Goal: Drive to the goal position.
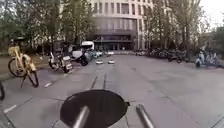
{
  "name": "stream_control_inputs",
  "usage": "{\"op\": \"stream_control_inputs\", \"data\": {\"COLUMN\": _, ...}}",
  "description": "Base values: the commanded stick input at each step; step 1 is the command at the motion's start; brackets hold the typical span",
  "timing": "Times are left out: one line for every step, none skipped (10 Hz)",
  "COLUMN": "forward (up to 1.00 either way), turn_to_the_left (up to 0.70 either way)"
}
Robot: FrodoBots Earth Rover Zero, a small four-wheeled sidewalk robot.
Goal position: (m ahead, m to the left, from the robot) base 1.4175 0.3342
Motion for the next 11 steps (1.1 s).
{"op": "stream_control_inputs", "data": {"forward": 0.70, "turn_to_the_left": 0.00}}
{"op": "stream_control_inputs", "data": {"forward": 0.70, "turn_to_the_left": 0.00}}
{"op": "stream_control_inputs", "data": {"forward": 0.70, "turn_to_the_left": 0.00}}
{"op": "stream_control_inputs", "data": {"forward": 0.70, "turn_to_the_left": 0.00}}
{"op": "stream_control_inputs", "data": {"forward": 0.70, "turn_to_the_left": 0.00}}
{"op": "stream_control_inputs", "data": {"forward": 0.70, "turn_to_the_left": 0.00}}
{"op": "stream_control_inputs", "data": {"forward": 0.70, "turn_to_the_left": 0.00}}
{"op": "stream_control_inputs", "data": {"forward": 0.70, "turn_to_the_left": 0.00}}
{"op": "stream_control_inputs", "data": {"forward": 0.70, "turn_to_the_left": 0.00}}
{"op": "stream_control_inputs", "data": {"forward": 0.70, "turn_to_the_left": 0.00}}
{"op": "stream_control_inputs", "data": {"forward": 0.70, "turn_to_the_left": -0.04}}
